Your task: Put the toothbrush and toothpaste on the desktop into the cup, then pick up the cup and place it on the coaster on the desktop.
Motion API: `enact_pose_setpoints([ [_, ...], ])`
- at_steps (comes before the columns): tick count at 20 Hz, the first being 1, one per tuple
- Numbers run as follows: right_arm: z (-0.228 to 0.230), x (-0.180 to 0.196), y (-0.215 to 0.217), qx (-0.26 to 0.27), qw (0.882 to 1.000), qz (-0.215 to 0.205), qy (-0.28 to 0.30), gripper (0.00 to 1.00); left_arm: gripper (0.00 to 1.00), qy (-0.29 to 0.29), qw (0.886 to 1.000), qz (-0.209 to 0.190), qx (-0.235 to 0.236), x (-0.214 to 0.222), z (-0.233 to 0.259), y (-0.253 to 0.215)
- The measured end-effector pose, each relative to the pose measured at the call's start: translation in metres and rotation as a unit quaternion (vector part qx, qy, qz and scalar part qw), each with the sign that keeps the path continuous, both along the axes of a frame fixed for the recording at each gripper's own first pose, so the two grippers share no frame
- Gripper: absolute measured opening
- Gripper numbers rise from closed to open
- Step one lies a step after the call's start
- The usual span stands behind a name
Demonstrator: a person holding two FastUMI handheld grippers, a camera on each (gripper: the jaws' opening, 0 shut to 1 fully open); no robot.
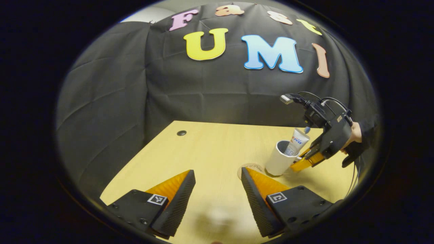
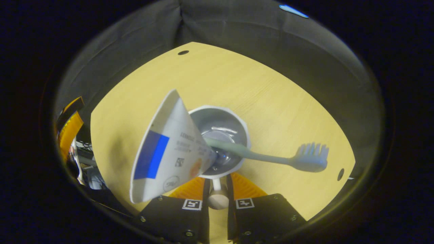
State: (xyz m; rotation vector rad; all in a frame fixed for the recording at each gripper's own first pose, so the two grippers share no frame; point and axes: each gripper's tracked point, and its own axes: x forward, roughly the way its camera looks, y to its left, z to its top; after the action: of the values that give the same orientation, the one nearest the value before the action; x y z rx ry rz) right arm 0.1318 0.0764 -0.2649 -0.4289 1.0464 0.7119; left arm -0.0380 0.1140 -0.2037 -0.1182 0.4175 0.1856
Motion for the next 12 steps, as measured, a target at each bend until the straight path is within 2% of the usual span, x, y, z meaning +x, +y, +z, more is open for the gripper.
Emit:
enact_pose_setpoints([
  [7, 0.002, -0.004, 0.036, 0.011, 1.0, 0.012, 0.004, 0.21, 0.92, 0.001, 1.0, 0.021, -0.005, -0.003, -0.005, 0.012],
  [12, 0.006, -0.001, 0.054, 0.015, 1.0, 0.012, 0.006, 0.21, 0.92, 0.005, 0.999, 0.037, -0.006, -0.024, -0.011, 0.035],
])
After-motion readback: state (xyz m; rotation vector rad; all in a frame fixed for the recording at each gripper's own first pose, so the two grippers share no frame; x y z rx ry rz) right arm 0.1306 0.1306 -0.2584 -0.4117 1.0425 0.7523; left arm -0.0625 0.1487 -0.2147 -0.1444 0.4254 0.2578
